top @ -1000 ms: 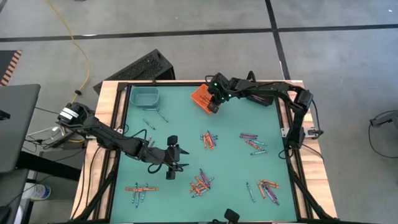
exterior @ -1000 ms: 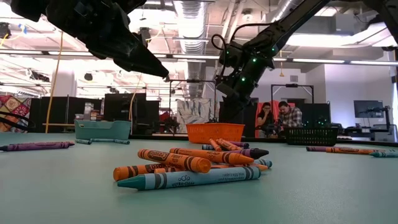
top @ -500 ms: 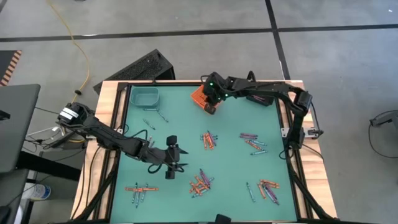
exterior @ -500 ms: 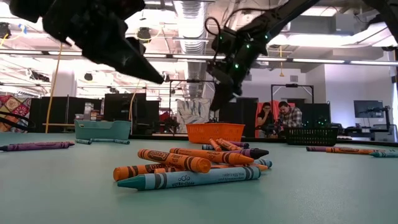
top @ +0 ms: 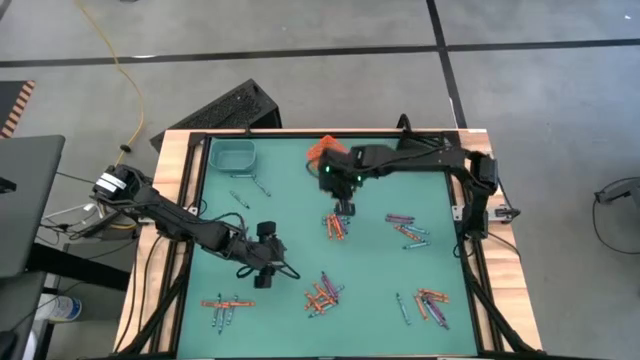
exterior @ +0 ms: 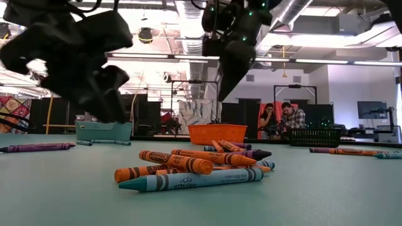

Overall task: Sort crayons
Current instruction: Put the orange crayon into the orange bin

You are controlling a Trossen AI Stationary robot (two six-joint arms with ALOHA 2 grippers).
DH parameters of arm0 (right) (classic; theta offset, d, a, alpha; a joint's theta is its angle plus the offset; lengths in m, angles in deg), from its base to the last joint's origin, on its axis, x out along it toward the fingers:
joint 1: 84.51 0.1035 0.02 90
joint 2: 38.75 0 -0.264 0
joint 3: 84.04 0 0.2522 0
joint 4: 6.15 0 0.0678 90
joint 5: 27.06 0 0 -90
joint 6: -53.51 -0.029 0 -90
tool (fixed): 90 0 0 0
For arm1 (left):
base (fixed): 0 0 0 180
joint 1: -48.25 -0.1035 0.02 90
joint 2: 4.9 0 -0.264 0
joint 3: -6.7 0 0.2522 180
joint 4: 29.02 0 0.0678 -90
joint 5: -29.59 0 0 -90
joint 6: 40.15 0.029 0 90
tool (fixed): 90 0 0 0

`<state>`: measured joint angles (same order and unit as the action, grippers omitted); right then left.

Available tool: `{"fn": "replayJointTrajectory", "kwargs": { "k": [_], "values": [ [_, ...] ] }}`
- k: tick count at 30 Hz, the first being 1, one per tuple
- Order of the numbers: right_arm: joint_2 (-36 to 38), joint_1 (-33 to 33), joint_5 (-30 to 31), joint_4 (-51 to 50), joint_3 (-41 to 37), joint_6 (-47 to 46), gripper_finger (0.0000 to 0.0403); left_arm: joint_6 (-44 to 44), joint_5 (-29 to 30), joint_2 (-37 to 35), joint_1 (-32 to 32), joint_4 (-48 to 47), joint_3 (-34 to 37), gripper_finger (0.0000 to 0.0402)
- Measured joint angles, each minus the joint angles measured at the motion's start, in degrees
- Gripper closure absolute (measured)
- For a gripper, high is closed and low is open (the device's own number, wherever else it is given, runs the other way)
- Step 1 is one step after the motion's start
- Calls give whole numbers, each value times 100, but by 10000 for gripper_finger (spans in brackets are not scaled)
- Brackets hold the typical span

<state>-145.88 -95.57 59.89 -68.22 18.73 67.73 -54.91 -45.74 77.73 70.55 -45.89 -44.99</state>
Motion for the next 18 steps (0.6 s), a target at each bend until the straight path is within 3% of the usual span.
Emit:
{"fn": "replayJointTrajectory", "kwargs": {
  "k": [6, 13, 18],
  "values": [
    [0, 715, 0, -471, -50, 70, 346, -446, -999, 0, 228, -482, -57, 187],
    [0, 1442, 0, -461, -55, 70, 346, -1037, -863, 0, 923, -1911, -786, 187],
    [0, 1806, 1, -354, -57, 57, 346, -1758, -650, 0, 1461, -2313, -1112, 187]
  ]
}}
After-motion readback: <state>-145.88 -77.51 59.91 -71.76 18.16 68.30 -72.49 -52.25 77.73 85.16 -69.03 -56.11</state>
